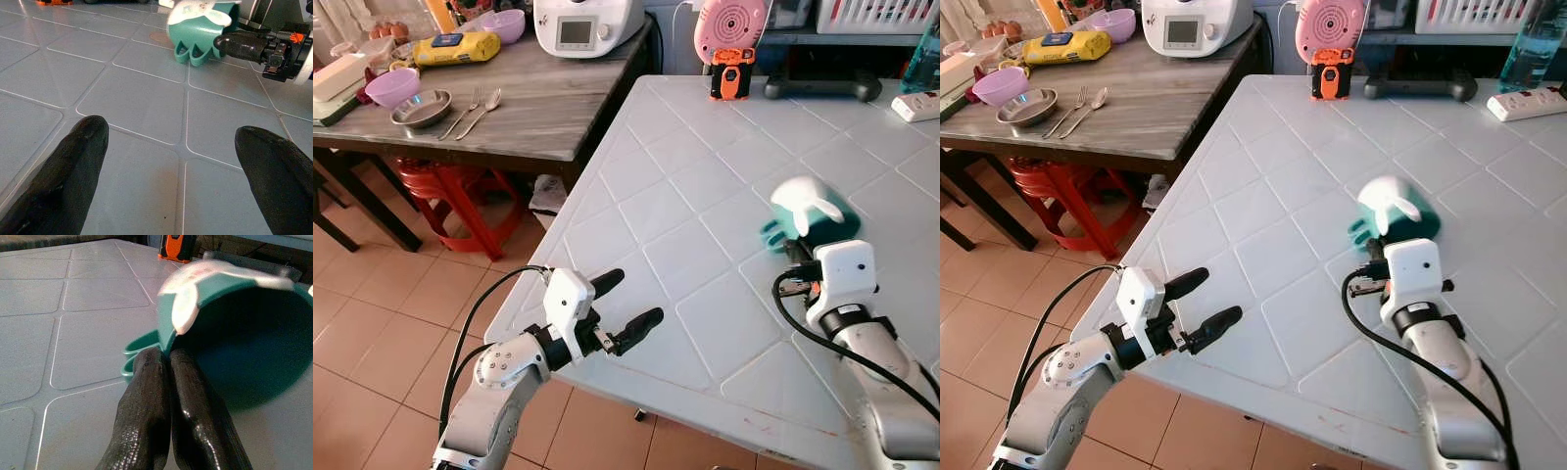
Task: Setting the table
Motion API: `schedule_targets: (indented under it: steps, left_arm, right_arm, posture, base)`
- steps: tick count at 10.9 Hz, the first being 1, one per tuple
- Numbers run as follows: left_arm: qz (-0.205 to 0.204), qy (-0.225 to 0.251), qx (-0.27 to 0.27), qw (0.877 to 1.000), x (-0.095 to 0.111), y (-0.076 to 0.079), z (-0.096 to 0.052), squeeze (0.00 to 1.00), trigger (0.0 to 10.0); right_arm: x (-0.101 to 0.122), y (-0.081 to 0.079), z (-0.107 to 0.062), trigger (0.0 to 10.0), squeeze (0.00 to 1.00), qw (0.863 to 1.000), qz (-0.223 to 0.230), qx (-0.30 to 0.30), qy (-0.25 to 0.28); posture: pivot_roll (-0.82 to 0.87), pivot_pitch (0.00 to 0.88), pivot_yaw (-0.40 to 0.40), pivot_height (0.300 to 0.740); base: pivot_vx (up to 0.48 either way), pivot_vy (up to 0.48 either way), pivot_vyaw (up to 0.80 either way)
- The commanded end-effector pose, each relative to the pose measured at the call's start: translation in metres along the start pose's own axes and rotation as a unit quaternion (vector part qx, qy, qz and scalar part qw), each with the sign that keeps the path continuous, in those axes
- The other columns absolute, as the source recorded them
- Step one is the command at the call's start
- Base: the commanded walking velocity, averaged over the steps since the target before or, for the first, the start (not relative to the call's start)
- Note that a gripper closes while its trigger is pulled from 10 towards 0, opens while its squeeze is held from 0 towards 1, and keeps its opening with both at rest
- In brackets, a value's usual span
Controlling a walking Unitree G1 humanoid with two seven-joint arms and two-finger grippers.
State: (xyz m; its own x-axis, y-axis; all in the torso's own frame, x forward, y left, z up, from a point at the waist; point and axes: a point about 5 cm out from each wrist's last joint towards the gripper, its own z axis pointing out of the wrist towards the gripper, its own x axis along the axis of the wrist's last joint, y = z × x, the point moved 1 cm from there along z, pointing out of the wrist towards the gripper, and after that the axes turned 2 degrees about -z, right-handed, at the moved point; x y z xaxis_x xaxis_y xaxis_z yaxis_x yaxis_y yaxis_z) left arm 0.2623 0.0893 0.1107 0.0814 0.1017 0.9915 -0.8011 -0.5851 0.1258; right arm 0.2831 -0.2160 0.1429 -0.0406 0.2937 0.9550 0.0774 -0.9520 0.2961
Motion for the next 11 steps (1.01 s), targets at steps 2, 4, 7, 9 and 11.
schedule_targets:
  steps: [2, 4, 7, 9, 11]
  left_arm:
    - [0.003, -0.006, 0.009, 1.000, -0.001, -0.003, -0.004, 0.00, 10.0]
    - [0.003, -0.007, 0.009, 1.000, -0.001, -0.003, -0.003, 0.00, 10.0]
    - [0.007, -0.009, 0.009, 1.000, 0.000, -0.004, 0.000, 0.00, 10.0]
    - [0.008, -0.006, 0.010, 1.000, 0.001, -0.004, 0.002, 0.00, 10.0]
    - [0.013, -0.003, 0.011, 1.000, 0.002, -0.004, 0.003, 0.00, 10.0]
  right_arm:
    - [-0.002, 0.001, 0.000, 0.0, 0.00, 1.000, -0.001, 0.003, -0.003]
    - [0.001, -0.001, -0.001, 0.0, 0.00, 1.000, -0.003, 0.016, 0.003]
    - [0.022, -0.018, -0.010, 0.0, 0.00, 0.972, -0.103, 0.209, 0.018]
    - [0.039, -0.014, -0.013, 0.0, 0.00, 0.949, -0.154, 0.274, 0.025]
    - [0.056, -0.009, -0.016, 0.0, 0.00, 0.921, -0.189, 0.341, 0.020]
  posture:
    - [-0.15, 0.125, 0.144, 0.740]
    - [-0.15, 0.124, 0.146, 0.740]
    - [-0.16, 0.119, 0.146, 0.740]
    - [-0.16, 0.115, 0.138, 0.740]
    - [-0.16, 0.114, 0.138, 0.740]
  base:
    - [0.000, 0.000, 0.00]
    - [0.000, 0.000, 0.00]
    - [0.000, 0.000, 0.00]
    - [0.000, 0.000, 0.00]
    - [0.000, 0.000, 0.00]
